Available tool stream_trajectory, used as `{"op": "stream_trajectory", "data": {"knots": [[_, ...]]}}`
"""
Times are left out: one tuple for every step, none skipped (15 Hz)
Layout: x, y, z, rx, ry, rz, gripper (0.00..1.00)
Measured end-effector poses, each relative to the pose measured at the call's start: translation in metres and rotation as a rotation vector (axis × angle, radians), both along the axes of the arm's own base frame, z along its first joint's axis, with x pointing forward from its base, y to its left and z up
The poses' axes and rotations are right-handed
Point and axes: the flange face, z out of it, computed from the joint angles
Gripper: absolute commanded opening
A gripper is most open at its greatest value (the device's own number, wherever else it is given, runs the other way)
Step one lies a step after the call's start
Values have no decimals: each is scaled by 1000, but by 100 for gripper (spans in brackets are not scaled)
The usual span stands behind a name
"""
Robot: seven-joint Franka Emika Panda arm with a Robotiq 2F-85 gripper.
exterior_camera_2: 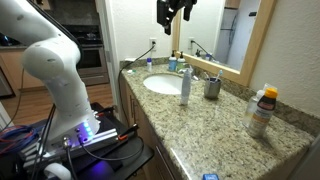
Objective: Place the toothpaste upright on the counter
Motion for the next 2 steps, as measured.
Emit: {"op": "stream_trajectory", "data": {"knots": [[0,-1,-2,3,2,-3,100],[0,-6,-8,13,11,-8,100]]}}
